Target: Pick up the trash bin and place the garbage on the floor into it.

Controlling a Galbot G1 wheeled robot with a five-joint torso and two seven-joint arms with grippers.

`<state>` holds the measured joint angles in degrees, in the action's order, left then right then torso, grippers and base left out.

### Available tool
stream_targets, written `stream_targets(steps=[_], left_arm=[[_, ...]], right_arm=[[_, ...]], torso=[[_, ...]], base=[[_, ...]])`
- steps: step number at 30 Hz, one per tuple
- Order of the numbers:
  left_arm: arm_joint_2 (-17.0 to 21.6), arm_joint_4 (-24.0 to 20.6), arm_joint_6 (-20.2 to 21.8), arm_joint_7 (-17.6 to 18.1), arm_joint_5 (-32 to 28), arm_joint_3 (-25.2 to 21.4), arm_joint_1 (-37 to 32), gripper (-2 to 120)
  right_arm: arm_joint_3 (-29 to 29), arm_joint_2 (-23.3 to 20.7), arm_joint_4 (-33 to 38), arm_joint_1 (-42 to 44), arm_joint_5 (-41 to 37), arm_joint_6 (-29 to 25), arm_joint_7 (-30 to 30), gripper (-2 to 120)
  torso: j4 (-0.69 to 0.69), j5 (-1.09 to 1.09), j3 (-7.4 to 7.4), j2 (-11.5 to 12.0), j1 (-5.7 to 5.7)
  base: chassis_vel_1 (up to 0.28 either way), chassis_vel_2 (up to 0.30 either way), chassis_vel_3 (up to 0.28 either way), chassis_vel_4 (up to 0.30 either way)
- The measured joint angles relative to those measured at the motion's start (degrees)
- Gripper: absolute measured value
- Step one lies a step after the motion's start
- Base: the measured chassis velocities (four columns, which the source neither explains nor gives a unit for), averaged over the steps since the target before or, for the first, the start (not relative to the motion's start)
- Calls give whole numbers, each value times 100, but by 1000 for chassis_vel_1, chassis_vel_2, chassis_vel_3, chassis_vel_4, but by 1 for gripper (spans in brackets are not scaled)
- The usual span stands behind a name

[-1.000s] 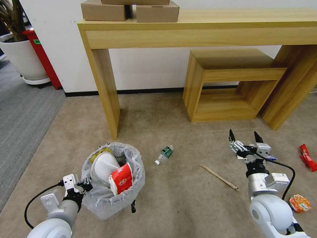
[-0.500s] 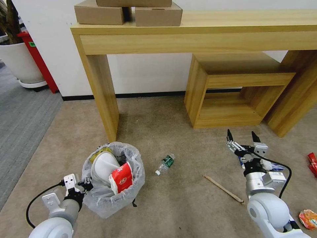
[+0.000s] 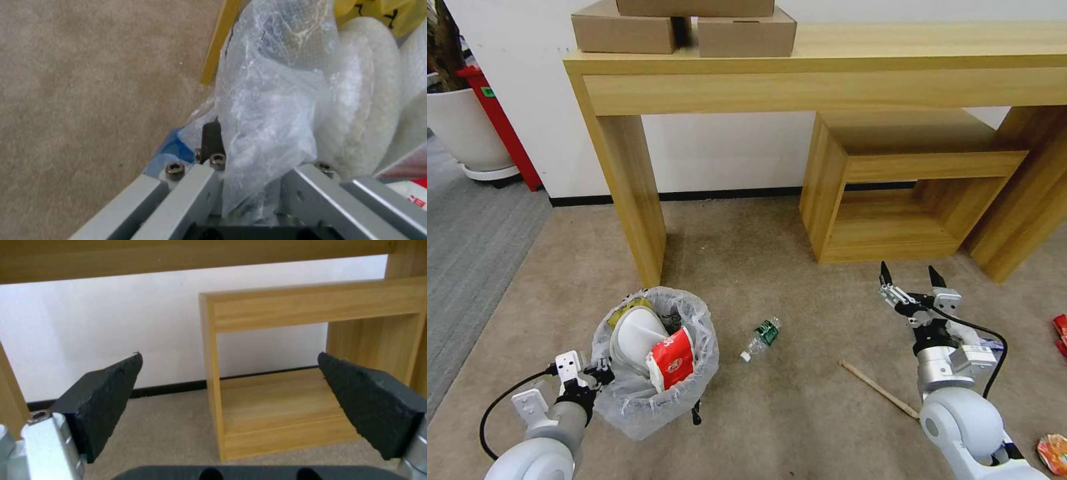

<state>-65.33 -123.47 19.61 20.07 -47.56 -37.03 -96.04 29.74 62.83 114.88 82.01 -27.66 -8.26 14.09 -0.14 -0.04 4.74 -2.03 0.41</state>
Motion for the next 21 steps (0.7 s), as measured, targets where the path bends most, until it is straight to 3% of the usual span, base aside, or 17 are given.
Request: stream_targets(steps=[21], left_arm=[[18,-43,-18,-4,-1,-22,-61,0]], right_arm=[[-73,73,6,45,40,-114,25,100]], torso=[[0,0,0,-1,0]], base=[[-31,27,31,-29]])
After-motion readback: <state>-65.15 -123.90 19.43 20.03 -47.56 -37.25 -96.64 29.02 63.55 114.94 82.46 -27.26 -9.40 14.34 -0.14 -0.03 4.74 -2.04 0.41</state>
